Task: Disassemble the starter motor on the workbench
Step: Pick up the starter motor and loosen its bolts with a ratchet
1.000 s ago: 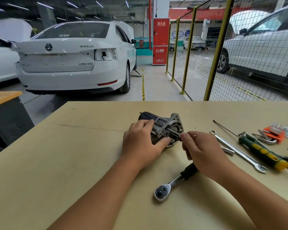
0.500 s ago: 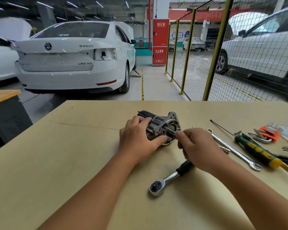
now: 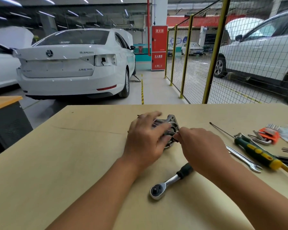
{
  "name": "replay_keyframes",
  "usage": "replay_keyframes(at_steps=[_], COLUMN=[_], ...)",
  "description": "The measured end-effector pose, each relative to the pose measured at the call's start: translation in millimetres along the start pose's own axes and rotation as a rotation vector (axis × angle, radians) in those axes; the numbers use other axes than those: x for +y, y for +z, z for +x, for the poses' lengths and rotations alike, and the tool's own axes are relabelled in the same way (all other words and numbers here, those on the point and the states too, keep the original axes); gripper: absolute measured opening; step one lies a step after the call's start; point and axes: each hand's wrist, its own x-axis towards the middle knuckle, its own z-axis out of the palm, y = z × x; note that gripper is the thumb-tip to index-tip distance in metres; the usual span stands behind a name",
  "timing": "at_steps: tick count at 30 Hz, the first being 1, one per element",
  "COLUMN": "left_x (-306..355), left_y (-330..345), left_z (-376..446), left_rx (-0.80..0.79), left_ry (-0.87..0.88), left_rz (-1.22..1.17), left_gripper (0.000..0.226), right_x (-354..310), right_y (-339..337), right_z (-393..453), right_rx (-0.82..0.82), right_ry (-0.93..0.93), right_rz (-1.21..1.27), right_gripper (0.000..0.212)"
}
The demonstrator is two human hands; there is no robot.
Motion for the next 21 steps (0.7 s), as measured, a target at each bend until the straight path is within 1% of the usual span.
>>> replay_keyframes(at_steps=[1,3,5,7,8,9,10,11,12,13,15,17,21], left_x=[4.4,10.4,11.4,11.8,11.6,11.3,11.5,12.1,12.2,12.0,12.0,11.7,8.5], left_y=[2.5,6.5,7.2,4.4,2.9,1.4,0.3,0.1,0.1,-0.2,-1.4,-1.5,-1.6], left_z=[0.3,1.6,3.1,3.7,3.6,3.5,3.1,2.9,3.1,3.2,3.6,4.0,3.3], left_rx=[0.035,0.07,0.087,0.095,0.094,0.093,0.093,0.095,0.096,0.099,0.106,0.112,0.109], left_ry=[0.1,0.202,0.234,0.239,0.235,0.229,0.223,0.215,0.207,0.202,0.193,0.186,0.188], left_rz=[-0.022,-0.02,0.025,0.052,0.061,0.071,0.078,0.083,0.083,0.08,0.071,0.068,0.041], left_gripper=[0.029,0.019,0.014,0.017,0.019,0.018,0.017,0.017,0.018,0.02,0.022,0.023,0.022], right_x=[0.3,-0.9,0.0,3.4,4.4,4.7,6.0,9.2,11.8,13.2,13.6,13.4,12.5], right_y=[1.7,3.0,2.4,-4.3,-9.9,-16.6,-22.5,-24.5,-25.0,-25.0,-24.1,-22.4,-15.4], right_z=[-1.4,-4.2,-6.7,-8.9,-10.2,-11.8,-13.4,-13.6,-13.3,-12.8,-12.9,-13.7,-15.0], right_rx=[-0.016,-0.037,-0.047,-0.051,-0.079,-0.127,-0.203,-0.304,-0.412,-0.488,-0.536,-0.523,-0.42], right_ry=[0.001,-0.009,-0.029,-0.037,-0.026,0.018,0.104,0.211,0.305,0.349,0.344,0.314,0.208], right_rz=[-0.012,0.011,0.08,0.213,0.322,0.499,0.739,0.98,1.162,1.264,1.354,1.355,1.151], right_gripper=[0.023,0.021,0.032,0.049,0.057,0.065,0.072,0.072,0.066,0.059,0.049,0.043,0.041])
